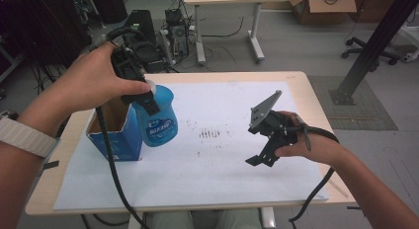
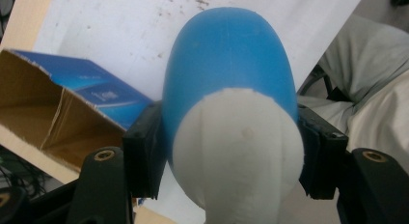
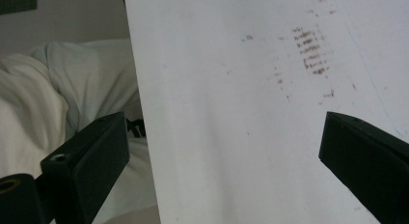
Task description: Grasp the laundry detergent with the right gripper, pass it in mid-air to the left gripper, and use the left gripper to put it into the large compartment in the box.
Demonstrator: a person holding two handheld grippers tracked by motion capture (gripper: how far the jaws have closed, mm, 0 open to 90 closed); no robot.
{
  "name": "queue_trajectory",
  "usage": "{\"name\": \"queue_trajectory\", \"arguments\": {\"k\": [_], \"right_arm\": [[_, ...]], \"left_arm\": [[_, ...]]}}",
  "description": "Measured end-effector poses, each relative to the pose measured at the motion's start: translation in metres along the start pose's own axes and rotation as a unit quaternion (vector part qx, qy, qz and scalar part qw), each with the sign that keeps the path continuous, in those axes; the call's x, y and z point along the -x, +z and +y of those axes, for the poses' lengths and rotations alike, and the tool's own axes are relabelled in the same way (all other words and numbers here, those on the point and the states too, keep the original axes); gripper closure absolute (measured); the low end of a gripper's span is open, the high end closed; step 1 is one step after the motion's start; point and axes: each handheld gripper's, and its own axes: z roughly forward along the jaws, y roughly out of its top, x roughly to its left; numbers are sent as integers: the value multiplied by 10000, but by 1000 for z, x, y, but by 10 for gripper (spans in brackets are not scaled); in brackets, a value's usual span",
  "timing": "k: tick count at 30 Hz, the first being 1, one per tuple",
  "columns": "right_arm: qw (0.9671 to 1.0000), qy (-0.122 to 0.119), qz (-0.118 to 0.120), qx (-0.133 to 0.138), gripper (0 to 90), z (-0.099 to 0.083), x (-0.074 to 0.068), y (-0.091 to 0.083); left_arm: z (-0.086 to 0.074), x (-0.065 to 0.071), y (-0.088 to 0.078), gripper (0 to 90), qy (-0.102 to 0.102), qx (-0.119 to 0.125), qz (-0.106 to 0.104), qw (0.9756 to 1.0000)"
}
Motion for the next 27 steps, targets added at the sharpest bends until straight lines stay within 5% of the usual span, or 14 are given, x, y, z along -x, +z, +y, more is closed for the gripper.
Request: {"name": "queue_trajectory", "arguments": {"k": [8, 15, 19, 27], "right_arm": [[9998, 124, -56, -122, 36, -13, 4, -5], [9997, 162, -43, -186, 36, -20, 5, -5], [9995, 199, -38, -243, 36, -22, 6, -4], [9995, 191, -48, -238, 36, -22, 8, -3]], "left_arm": [[-8, -24, -15, 381, -855, -123, 25, 9963], [-22, -45, -25, 381, -1594, -208, 252, 9867], [-31, -58, -29, 381, -2007, -170, 281, 9791], [-44, -77, -33, 381, -2489, -90, 340, 9679]]}}
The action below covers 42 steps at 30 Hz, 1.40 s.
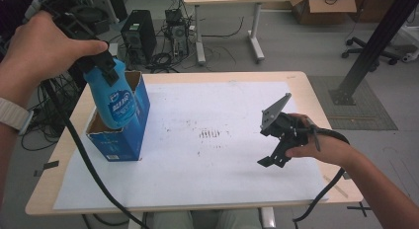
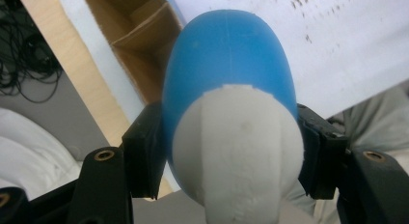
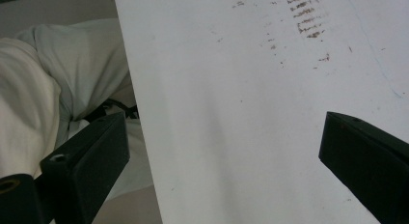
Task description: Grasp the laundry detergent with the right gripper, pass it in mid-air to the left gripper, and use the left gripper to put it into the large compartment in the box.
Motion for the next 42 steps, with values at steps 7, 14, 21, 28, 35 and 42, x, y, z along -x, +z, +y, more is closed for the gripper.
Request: {"name": "queue_trajectory", "arguments": {"k": [7, 14, 21, 28, 35, 42], "right_arm": [[10000, 15, -15, -10, 35, 0, 1, 2], [10000, 29, 7, 25, 35, 1, 2, 1], [10000, 57, 24, -1, 35, 0, 3, 1], [10000, 73, 24, -33, 36, 0, 4, 1], [9999, 106, 41, -56, 39, -1, 5, 1], [9999, 110, 23, -63, 39, -2, 5, 2]], "left_arm": [[-2, -20, 1, 381, -516, 157, 105, 9985], [-5, -35, 7, 381, -1161, 354, 290, 9922], [-5, -46, 22, 381, -1436, 403, 357, 9882], [-3, -52, 37, 381, -1578, 442, 330, 9859], [-3, -57, 56, 381, -1663, 379, 297, 9849], [-2, -58, 79, 381, -1666, 379, 303, 9848]]}}
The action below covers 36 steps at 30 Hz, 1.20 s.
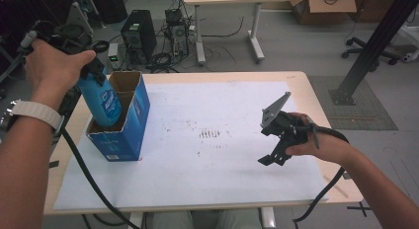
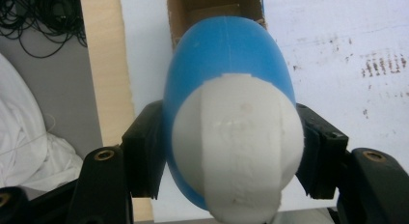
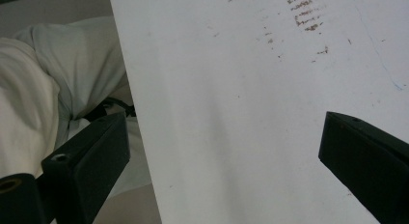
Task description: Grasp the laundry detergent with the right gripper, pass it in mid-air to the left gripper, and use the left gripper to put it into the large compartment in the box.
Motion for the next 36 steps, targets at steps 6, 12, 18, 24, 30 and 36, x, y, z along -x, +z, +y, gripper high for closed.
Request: {"name": "queue_trajectory", "arguments": {"k": [6, 12, 18, 24, 30, 36], "right_arm": [[10000, 21, -6, 0, 39, -1, -1, 0], [10000, 47, -10, 1, 41, -2, 0, -1], [10000, 65, -40, -17, 44, -2, -1, -4], [9999, 94, -60, -40, 44, -4, -1, -5], [9999, 133, -77, -50, 44, -9, -1, -6], [9998, 178, -96, -38, 44, -12, 0, -8]], "left_arm": [[-2, -2, 24, 381, -40, -37, 2, 10000], [-6, -3, 47, 380, -47, -15, 31, 10000], [-11, -4, 69, 381, -60, -9, 3, 10000], [-14, -1, 88, 381, -61, -15, 1, 10000], [-17, 0, 100, 381, -88, -15, -37, 10000], [-19, 5, 113, 381, -67, -79, -15, 9999]]}}
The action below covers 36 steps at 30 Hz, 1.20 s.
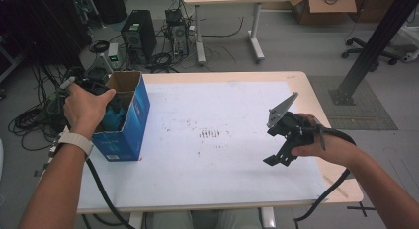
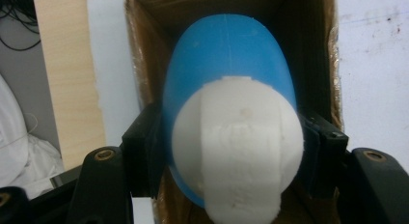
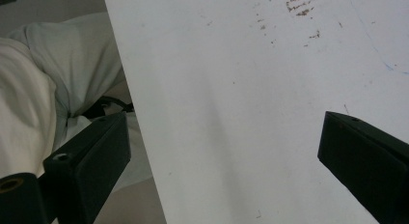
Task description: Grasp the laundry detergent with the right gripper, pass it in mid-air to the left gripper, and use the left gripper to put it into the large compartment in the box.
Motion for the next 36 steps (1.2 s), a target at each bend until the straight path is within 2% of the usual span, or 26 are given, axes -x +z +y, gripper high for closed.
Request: {"name": "queue_trajectory", "arguments": {"k": [10, 36], "right_arm": [[10000, 17, -20, -20, 45, -2, 0, 0], [10000, -8, -8, -52, 46, -2, -5, 3]], "left_arm": [[-3, 2, 17, 381, 30, -116, -5, 9999], [-3, -5, 19, 375, 5, -146, -165, 9998]]}}
